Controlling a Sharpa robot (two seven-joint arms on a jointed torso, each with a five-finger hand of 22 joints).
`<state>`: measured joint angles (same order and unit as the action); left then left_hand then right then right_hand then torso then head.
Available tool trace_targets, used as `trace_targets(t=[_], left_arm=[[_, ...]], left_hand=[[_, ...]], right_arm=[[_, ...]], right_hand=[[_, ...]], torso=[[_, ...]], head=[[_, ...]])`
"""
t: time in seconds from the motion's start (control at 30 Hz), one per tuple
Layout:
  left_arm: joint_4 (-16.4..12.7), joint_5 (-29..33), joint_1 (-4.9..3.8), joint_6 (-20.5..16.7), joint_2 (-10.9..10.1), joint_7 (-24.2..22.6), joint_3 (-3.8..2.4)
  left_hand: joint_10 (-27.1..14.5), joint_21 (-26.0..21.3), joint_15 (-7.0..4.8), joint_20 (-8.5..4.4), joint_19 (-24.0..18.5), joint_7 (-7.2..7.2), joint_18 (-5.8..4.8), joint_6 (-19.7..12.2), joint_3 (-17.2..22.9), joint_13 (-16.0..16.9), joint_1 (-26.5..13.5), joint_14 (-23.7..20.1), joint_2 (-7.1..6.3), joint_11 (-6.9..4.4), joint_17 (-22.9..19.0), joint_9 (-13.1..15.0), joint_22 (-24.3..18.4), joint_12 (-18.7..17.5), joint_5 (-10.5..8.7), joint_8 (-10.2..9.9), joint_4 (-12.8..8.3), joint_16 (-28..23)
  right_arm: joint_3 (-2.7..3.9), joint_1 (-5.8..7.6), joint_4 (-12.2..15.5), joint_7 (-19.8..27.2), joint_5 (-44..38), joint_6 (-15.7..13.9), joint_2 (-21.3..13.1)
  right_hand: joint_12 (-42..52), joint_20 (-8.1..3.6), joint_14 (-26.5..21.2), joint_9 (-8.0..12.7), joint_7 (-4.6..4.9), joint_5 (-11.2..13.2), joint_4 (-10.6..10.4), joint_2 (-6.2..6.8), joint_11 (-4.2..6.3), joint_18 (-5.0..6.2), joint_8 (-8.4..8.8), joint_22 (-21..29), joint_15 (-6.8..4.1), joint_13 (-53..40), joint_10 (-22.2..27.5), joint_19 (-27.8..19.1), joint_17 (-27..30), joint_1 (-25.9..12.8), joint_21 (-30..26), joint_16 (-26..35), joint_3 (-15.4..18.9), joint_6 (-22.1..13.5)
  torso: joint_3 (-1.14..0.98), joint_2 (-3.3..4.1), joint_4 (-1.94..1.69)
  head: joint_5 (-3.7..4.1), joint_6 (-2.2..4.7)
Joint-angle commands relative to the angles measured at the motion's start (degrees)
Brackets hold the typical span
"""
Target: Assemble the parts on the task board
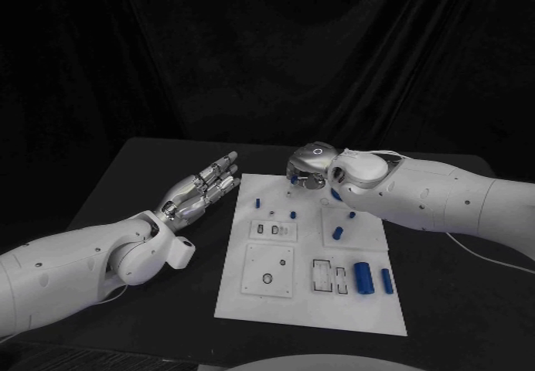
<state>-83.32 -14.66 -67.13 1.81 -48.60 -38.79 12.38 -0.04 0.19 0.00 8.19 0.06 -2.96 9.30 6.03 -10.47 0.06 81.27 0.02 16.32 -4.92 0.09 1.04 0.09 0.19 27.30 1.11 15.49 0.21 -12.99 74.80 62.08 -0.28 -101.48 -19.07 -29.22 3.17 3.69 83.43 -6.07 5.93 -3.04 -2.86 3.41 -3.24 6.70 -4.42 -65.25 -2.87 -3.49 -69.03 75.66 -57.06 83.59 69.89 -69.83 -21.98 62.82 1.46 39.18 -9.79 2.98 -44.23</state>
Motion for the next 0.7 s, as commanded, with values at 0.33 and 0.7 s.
trace_targets(t=[0.33, 0.7], left_arm=[[0.04, -0.03, 0.05, 0.85, 0.24, -2.98, -0.05], [0.26, -0.03, 0.06, 1.18, 0.44, -2.73, -0.05]], left_hand=[[0.04, -0.19, 0.01, 0.11, -0.06, 0.2, 0.85, 0.24, 0.42, -0.06, 0.64, -0.02, 0.05, 0.46, -0.09, 0.03, -0.09, -0.19, 0.41, -0.06, 0.08, -0.21], [0.04, -0.19, 0.37, 0.28, -0.06, 0.71, 0.87, 0.67, 0.64, -0.06, 0.73, -0.02, 0.11, 0.84, -0.09, 0.1, -0.09, -0.19, 0.47, 0.04, 0.07, -0.21]], right_arm=[[0.06, -0.68, -1.4, -0.19, -0.5, 0.53, 0.79], [0.06, -1.07, -2.25, -0.16, -0.5, 0.93, 1.2]], right_hand=[[0.18, -0.1, -0.71, 0.14, -0.12, 0.01, -0.58, 0.4, 0.32, -0.7, 0.5, 0.01, 0.13, -0.03, 0.69, -0.26, 0.58, -0.21, -0.37, 0.75, -0.02, -0.51], [0.19, -0.07, -1.36, 0.25, -0.19, -0.01, -0.82, 0.54, 0.31, -0.51, 0.72, 0.73, 0.16, -0.04, 1.41, -0.95, 2.1, -0.25, -1.22, 1.86, -0.16, -1.04]], torso=[[0.07, -0.06, -0.08], [0.08, -0.13, 0.05]], head=[[-0.3, -0.27], [-0.53, -0.21]])
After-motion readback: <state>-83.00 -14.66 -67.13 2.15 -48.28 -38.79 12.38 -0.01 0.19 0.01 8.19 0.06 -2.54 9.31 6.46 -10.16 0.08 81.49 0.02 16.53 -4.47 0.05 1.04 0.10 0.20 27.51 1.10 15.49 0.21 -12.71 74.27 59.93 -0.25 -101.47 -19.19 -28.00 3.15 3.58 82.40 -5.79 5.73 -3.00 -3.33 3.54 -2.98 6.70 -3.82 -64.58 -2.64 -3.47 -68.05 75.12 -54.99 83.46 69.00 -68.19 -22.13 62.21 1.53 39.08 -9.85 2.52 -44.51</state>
